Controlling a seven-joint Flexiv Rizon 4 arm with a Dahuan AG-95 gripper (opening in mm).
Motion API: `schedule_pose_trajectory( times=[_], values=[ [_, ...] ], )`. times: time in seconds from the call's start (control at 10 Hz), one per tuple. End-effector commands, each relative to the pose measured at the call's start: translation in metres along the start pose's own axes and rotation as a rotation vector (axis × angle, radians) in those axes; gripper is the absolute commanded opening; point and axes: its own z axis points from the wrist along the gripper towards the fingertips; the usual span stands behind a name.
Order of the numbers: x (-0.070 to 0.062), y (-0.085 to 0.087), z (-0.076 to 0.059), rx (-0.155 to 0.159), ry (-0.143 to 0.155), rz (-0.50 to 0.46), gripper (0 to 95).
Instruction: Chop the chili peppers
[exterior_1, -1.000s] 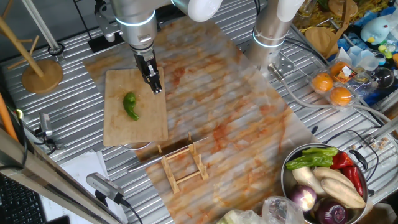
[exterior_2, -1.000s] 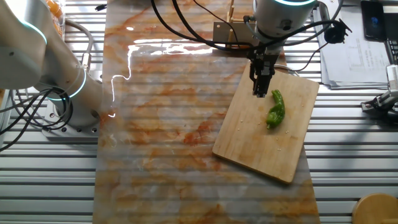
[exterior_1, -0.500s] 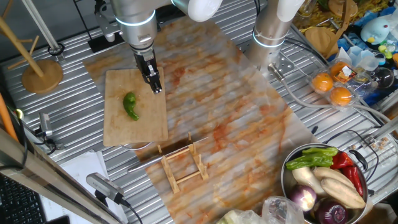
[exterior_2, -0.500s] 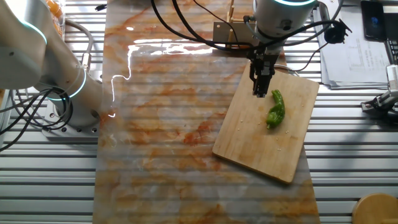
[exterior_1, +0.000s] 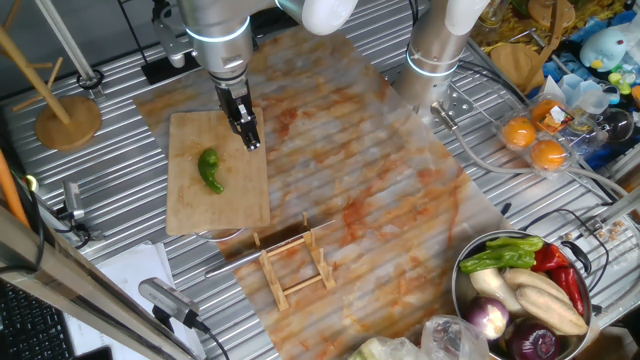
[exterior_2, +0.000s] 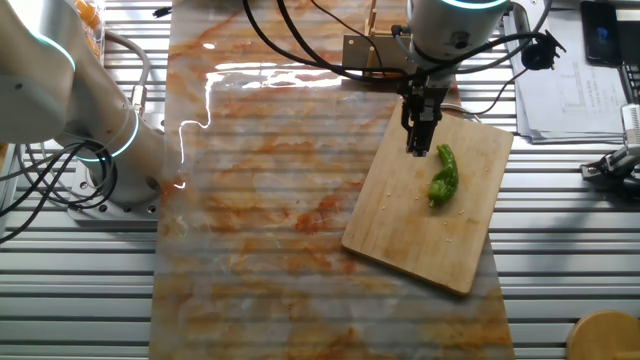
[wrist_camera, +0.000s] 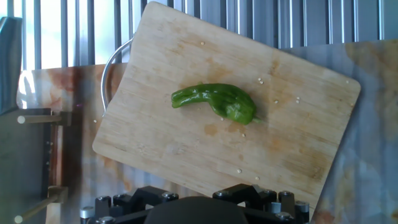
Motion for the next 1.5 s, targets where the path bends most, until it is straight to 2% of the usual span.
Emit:
schedule_pose_trajectory(
  times=[0.1, 0.9, 1.2, 1.3, 1.5],
  values=[
    [0.000, 0.000, 0.000, -0.001, 0.058, 0.008, 0.0],
    [0.001, 0.002, 0.000, 0.009, 0.064, -0.021, 0.0],
    [0.002, 0.023, 0.000, 0.018, 0.062, -0.002, 0.0],
    [0.000, 0.039, 0.001, 0.017, 0.071, 0.025, 0.0],
    [-0.010, 0.054, 0.001, 0.018, 0.077, 0.019, 0.0]
  ],
)
